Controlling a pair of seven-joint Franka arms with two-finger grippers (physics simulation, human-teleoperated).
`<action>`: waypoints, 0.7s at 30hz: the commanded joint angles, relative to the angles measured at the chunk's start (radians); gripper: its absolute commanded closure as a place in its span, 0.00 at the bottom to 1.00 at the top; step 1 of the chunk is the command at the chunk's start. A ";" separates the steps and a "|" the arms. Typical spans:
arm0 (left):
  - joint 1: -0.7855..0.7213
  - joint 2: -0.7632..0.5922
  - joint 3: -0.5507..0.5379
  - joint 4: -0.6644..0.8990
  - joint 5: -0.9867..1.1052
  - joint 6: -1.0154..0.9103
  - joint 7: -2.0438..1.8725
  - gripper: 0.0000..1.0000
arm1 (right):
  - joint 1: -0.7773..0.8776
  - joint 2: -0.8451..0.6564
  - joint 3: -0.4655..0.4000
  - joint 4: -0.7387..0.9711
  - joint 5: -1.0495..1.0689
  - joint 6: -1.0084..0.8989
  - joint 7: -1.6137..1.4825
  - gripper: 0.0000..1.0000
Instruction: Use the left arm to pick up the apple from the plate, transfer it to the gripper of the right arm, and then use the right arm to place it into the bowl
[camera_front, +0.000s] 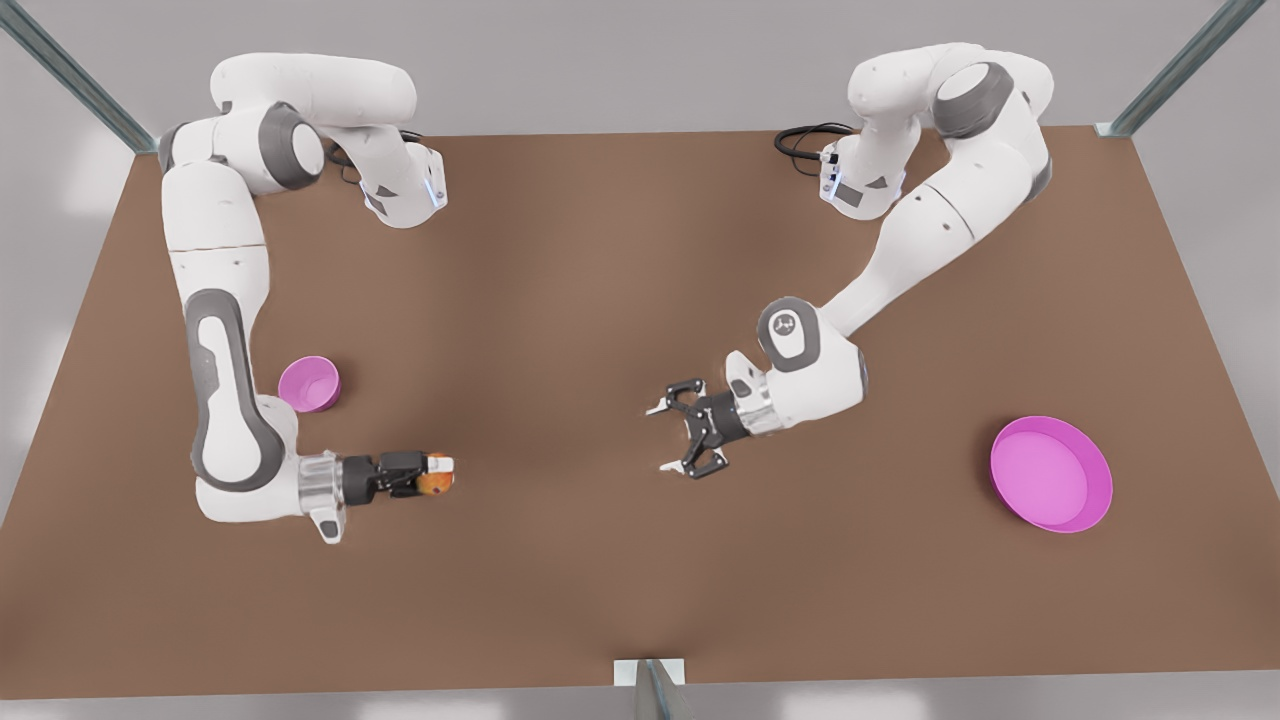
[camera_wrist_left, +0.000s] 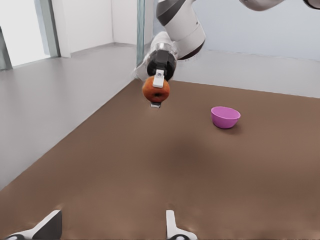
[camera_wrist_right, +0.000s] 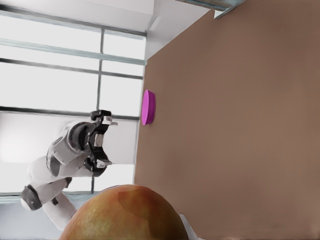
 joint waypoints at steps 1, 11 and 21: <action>0.142 -0.172 0.027 -0.145 0.004 -0.146 -0.127 0.00 | -0.035 -0.020 0.002 -0.006 -0.194 -0.093 -0.038 0.42; -0.297 -0.656 0.821 0.338 0.738 -1.292 -1.497 0.00 | -0.173 -0.218 0.002 -0.173 -0.641 -0.118 -0.227 0.42; -0.393 -0.673 0.983 0.272 0.649 -1.216 -1.563 0.00 | -0.221 -0.365 0.011 -0.382 -0.903 0.029 -0.377 0.42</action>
